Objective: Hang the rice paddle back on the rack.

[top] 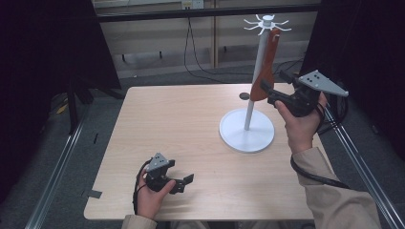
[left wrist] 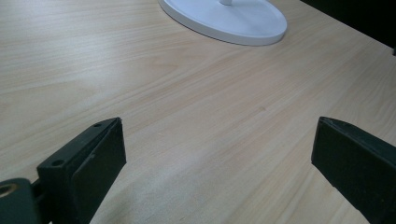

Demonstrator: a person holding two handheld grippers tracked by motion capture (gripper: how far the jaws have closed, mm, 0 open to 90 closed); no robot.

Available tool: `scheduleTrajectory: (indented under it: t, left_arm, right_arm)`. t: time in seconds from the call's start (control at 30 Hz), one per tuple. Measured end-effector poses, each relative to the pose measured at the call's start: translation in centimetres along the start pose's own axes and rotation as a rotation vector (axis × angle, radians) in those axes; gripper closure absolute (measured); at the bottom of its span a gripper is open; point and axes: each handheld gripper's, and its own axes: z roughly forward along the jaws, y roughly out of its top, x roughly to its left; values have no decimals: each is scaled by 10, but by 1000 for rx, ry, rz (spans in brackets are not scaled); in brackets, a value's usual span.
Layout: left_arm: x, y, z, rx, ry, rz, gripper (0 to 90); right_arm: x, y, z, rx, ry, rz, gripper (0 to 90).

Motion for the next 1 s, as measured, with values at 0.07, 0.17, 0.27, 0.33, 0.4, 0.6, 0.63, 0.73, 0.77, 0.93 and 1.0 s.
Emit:
scheduleTrajectory:
  t: [0.07, 0.17, 0.27, 0.33, 0.4, 0.6, 0.63, 0.73, 0.77, 0.93, 1.0]
  left_arm:
    - [0, 0, 0, -1, -2, -1, 30]
    - [0, 0, 0, -2, 0, -4, 30]
    - [0, 0, 0, -3, 0, -5, 30]
    - [1, 0, -1, 2, 0, -1, 30]
    - [1, -1, 0, -1, -1, -3, 30]
    - [1, -1, 0, 2, 0, -2, 30]
    - [0, -1, 1, 3, -1, -2, 30]
    - [0, -1, 0, 4, 3, 2, 30]
    - [0, -1, 0, 3, 3, 1, 30]
    - [0, -1, 0, 2, 3, -1, 30]
    - [0, -1, -1, 1, 7, 2, 30]
  right_arm:
    - [0, -3, -2, -1, 0, 0, 252]
    - [0, -5, -4, 0, 8, 8, 242]
    - [0, -9, -7, -2, 18, 5, 226]
    - [-1, -13, -10, 6, 22, 0, 205]
    - [-2, -16, -12, 11, 28, 3, 195]
    - [-2, -23, -18, 19, 42, 18, 179]
    - [-2, -25, -19, 23, 48, 21, 174]
    - [-2, -29, -21, 27, 57, 26, 166]
    - [-2, -30, -22, 25, 59, 26, 163]
    - [0, -36, -26, 32, 74, 21, 153]
    - [1, -37, -27, 30, 77, 24, 152]
